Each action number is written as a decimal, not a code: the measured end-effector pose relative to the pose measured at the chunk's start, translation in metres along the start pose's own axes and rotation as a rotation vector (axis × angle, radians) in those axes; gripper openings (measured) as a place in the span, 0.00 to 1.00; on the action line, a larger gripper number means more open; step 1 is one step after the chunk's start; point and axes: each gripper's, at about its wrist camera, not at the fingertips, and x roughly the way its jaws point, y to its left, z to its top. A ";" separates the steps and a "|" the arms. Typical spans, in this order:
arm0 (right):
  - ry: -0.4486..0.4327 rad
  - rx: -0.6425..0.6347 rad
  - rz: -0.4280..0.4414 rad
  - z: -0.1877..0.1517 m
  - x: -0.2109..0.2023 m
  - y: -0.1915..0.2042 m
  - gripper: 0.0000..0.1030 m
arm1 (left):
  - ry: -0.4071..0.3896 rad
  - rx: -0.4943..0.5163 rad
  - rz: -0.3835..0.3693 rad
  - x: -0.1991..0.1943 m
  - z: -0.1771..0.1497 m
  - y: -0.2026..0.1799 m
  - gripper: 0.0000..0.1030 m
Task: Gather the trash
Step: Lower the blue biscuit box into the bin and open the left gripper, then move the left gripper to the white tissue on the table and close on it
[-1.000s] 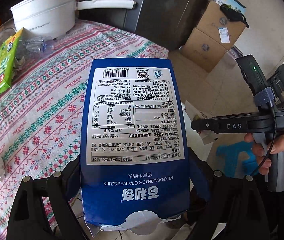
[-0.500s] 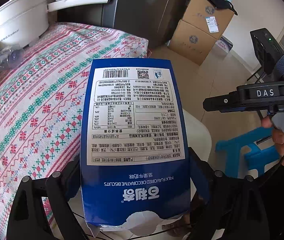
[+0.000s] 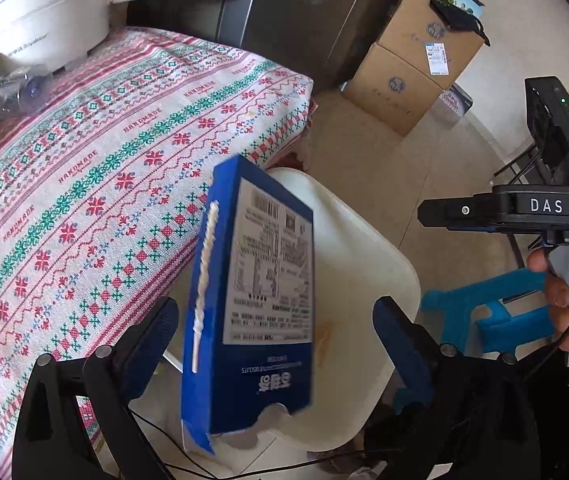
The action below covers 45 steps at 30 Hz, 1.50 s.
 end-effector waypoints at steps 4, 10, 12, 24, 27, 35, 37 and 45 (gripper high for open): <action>-0.012 -0.010 -0.005 0.000 -0.003 0.005 0.67 | 0.006 0.002 -0.030 -0.007 -0.004 -0.005 0.98; -0.022 -0.028 -0.002 0.002 -0.008 0.016 0.67 | -0.049 -0.013 0.039 -0.037 -0.003 0.009 0.98; -0.025 -0.039 -0.003 0.003 -0.008 0.022 0.67 | -0.065 -0.030 0.076 -0.048 -0.004 0.020 0.98; -0.021 -0.107 0.026 0.004 -0.004 0.075 0.70 | -0.089 -0.234 0.206 -0.107 -0.014 0.109 0.98; -0.018 -0.126 0.026 0.004 0.000 0.089 0.70 | -0.069 -0.242 0.245 -0.123 -0.018 0.129 0.98; 0.002 -0.193 0.011 0.003 0.014 0.125 0.71 | 0.005 -0.254 0.380 -0.149 -0.034 0.192 0.92; 0.008 -0.209 0.008 0.002 0.019 0.135 0.71 | 0.007 -0.295 0.365 -0.147 -0.041 0.209 0.84; 0.032 -0.256 -0.003 -0.002 0.035 0.168 0.71 | 0.088 -0.428 0.297 -0.118 -0.056 0.247 0.61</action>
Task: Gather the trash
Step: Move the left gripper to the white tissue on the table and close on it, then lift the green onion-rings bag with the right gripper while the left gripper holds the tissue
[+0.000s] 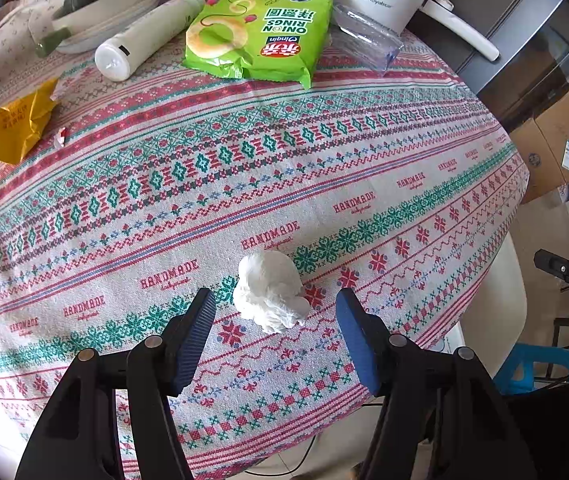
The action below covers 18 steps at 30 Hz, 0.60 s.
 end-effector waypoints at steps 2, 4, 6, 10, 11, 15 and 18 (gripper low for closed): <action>0.004 -0.012 -0.004 0.001 0.003 0.008 0.71 | 0.006 -0.017 0.006 0.006 0.002 0.002 0.55; 0.007 -0.023 -0.008 0.000 0.007 0.016 0.71 | 0.011 -0.034 0.000 0.013 0.003 0.004 0.38; 0.007 -0.036 -0.012 -0.001 0.009 0.025 0.71 | 0.020 -0.047 0.003 0.017 0.002 0.006 0.31; -0.004 -0.070 -0.001 0.000 0.009 0.043 0.71 | -0.018 -0.082 -0.030 0.002 0.002 0.011 0.22; -0.009 -0.083 0.005 0.001 0.009 0.049 0.71 | -0.037 -0.099 -0.041 -0.006 0.001 0.013 0.22; -0.061 -0.182 0.022 0.013 0.008 0.086 0.71 | -0.120 -0.134 -0.055 -0.039 -0.001 0.023 0.22; -0.109 -0.260 0.036 0.024 0.011 0.118 0.71 | -0.185 -0.142 -0.033 -0.063 -0.003 0.030 0.22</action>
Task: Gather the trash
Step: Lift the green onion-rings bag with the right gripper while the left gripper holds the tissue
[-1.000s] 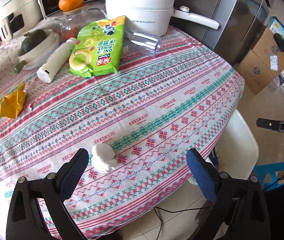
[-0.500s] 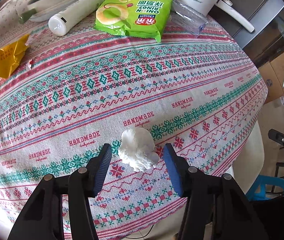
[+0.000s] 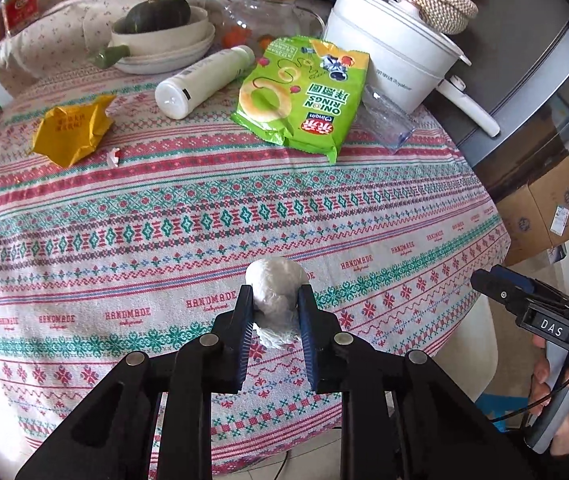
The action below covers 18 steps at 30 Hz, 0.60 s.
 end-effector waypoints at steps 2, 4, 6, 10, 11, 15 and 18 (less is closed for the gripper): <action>-0.010 -0.033 0.018 0.014 0.012 0.017 0.71 | -0.039 -0.007 0.012 -0.014 0.004 0.007 0.22; -0.012 -0.049 0.054 0.029 0.028 0.030 0.71 | -0.064 -0.010 0.028 -0.024 0.007 0.016 0.22; -0.022 -0.047 0.076 0.044 0.044 0.041 0.71 | -0.087 -0.023 0.038 -0.034 0.009 0.025 0.22; -0.034 -0.014 0.141 0.073 0.075 0.057 0.71 | -0.106 -0.049 0.028 -0.043 0.014 0.044 0.22; -0.042 -0.003 0.154 0.079 0.082 0.059 0.70 | -0.106 -0.051 0.028 -0.043 0.015 0.047 0.22; -0.061 0.050 0.187 0.103 0.104 0.068 0.69 | -0.099 -0.067 0.029 -0.045 0.012 0.060 0.22; -0.064 0.082 0.180 0.116 0.121 0.073 0.64 | -0.084 -0.086 0.020 -0.042 0.010 0.067 0.22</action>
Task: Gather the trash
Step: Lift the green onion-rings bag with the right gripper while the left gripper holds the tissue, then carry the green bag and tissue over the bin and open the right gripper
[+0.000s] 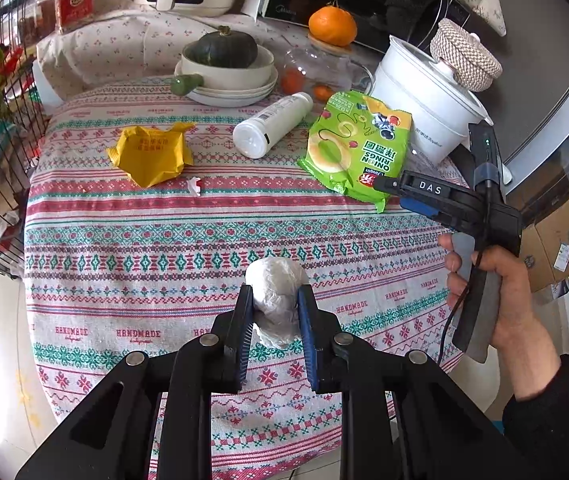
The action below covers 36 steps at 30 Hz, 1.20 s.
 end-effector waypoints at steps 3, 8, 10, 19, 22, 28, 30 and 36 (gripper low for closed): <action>0.008 0.041 0.018 0.006 0.014 -0.002 0.56 | 0.009 -0.024 -0.018 0.001 0.000 0.004 0.22; -0.005 0.056 0.092 0.005 0.013 -0.003 0.19 | 0.003 -0.034 -0.028 0.000 0.001 0.002 0.22; -0.023 0.044 0.119 0.002 -0.001 -0.002 0.11 | -0.002 -0.040 -0.028 -0.001 0.001 0.001 0.22; -0.069 -0.071 0.143 -0.029 -0.091 -0.009 0.06 | -0.033 -0.026 -0.034 -0.011 -0.010 -0.014 0.22; -0.081 -0.098 0.127 -0.047 -0.124 -0.020 0.05 | -0.038 0.002 -0.055 -0.014 -0.017 -0.026 0.22; -0.131 -0.116 0.077 -0.083 -0.190 -0.053 0.05 | -0.037 0.093 -0.075 -0.014 -0.034 -0.059 0.22; -0.151 -0.111 0.050 -0.094 -0.209 -0.064 0.05 | -0.031 0.116 -0.084 -0.013 -0.039 -0.070 0.22; -0.168 -0.048 -0.020 -0.139 -0.258 -0.106 0.05 | -0.015 0.186 -0.128 -0.009 -0.049 -0.101 0.22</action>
